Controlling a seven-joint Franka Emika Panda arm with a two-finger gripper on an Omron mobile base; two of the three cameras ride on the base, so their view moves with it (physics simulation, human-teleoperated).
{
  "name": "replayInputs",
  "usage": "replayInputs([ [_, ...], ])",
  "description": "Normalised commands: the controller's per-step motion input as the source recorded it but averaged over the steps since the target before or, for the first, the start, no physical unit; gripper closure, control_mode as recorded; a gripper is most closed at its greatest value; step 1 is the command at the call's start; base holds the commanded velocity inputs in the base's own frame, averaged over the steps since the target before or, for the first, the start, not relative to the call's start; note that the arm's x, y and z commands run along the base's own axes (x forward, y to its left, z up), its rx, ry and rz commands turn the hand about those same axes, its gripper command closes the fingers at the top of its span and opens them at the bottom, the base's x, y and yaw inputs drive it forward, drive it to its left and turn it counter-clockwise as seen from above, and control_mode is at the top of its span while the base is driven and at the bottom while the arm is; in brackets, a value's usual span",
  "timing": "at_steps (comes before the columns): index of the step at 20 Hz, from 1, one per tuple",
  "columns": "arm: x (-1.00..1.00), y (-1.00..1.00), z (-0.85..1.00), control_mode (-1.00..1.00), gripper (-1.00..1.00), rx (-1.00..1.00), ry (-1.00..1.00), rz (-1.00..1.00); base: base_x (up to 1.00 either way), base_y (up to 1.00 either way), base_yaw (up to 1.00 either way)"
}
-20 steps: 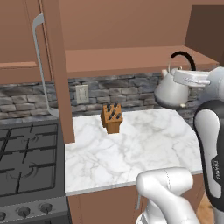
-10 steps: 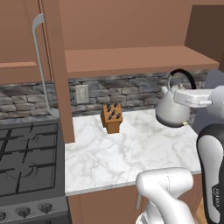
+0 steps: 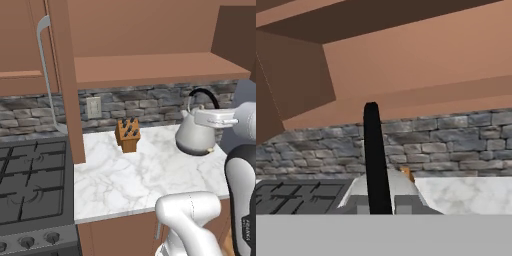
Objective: Open the cabinet, pick the kettle from the cabinet, and place it in the sink.
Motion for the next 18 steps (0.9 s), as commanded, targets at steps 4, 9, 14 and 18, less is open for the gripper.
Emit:
replayInputs([
  [4, 0.0, 0.18, -0.35, -1.0, 1.0, 0.0, 0.0, 0.01, 0.0, 0.0, 0.0],
  [9, 0.01, 0.18, -0.35, -1.0, 1.0, 0.0, 0.0, 0.02, 0.0, 0.0, 0.0],
  [14, 0.02, 0.09, -0.28, -1.0, 1.0, 0.01, 0.0, 0.06, 0.0, 0.0, 0.0],
  [18, 0.0, -0.02, -0.01, -1.0, 1.0, 0.04, 0.02, 0.03, 0.0, 0.0, 0.0],
])
